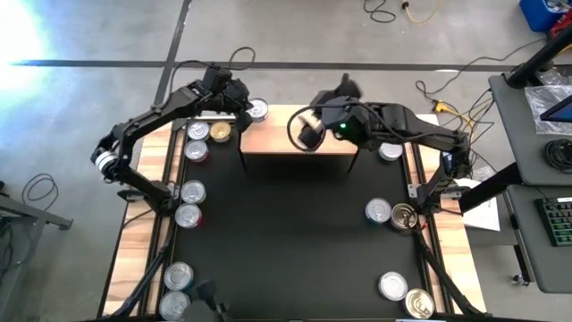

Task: Stack canned seafood by type on shelf
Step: Stack the blue tuna can on top of the blue tuna can

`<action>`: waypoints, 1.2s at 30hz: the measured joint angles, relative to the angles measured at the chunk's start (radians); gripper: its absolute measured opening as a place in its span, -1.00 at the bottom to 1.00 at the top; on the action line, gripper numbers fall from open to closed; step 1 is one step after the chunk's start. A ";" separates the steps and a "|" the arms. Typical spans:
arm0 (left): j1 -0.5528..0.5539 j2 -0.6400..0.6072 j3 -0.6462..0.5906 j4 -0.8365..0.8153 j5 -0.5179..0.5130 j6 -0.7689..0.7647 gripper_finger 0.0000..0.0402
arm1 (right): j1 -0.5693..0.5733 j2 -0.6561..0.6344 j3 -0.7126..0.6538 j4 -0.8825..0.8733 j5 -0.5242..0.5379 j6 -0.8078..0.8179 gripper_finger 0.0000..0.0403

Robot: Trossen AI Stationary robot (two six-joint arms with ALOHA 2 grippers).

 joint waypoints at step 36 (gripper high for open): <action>-0.899 -0.189 0.294 0.104 -0.026 -0.258 -1.00 | 0.299 -0.334 -0.769 -0.398 -0.502 0.931 -0.90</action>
